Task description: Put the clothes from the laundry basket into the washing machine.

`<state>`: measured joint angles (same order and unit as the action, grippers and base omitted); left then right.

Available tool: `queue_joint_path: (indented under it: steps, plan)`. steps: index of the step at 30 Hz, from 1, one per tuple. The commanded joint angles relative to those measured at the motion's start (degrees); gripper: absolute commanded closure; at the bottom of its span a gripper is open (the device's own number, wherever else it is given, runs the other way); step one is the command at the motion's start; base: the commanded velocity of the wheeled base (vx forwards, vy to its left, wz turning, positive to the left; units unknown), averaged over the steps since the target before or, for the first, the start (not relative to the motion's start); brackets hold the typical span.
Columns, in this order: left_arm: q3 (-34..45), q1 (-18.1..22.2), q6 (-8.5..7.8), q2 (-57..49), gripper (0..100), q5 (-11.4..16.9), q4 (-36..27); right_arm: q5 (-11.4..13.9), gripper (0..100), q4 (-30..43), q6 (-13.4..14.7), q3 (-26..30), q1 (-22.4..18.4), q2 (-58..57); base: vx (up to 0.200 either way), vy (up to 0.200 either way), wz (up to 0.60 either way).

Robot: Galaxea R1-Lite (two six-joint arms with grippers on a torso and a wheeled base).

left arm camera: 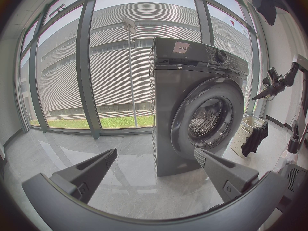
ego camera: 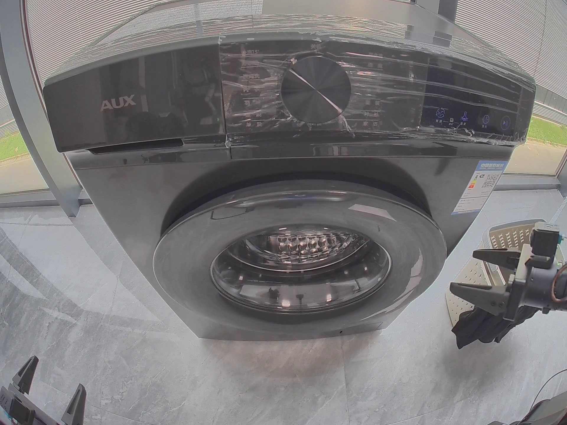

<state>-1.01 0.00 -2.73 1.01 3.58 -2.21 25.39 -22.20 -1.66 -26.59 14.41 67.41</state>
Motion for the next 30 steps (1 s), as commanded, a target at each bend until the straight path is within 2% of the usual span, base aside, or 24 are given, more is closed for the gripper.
queue_joint_path:
  steps: [1,7,19,24,30]
  plan:
    - [1.0,0.0,0.01,-1.0,0,0.0,0.0,-3.1,0,-3.5,0.3,-2.9,0.7,9.8,0.000,0.000,0.00]
    - [1.0,0.0,0.01,-1.0,0,0.0,0.0,-5.6,0,-4.9,0.3,-7.0,0.7,12.3,0.000,0.000,0.00]
    - [1.0,0.0,0.01,-1.0,0,0.0,0.0,-5.4,0,-5.5,0.3,-8.1,3.8,17.5,0.000,0.000,0.00]
    - [1.0,0.0,0.01,-1.0,0,0.0,0.0,-5.4,0,-5.8,0.2,-7.6,4.2,17.6,0.000,0.000,0.00]
    - [1.0,0.0,0.01,-1.0,0,0.0,0.0,-5.2,0,-5.1,-0.1,-3.6,4.2,12.7,0.000,0.000,0.00]
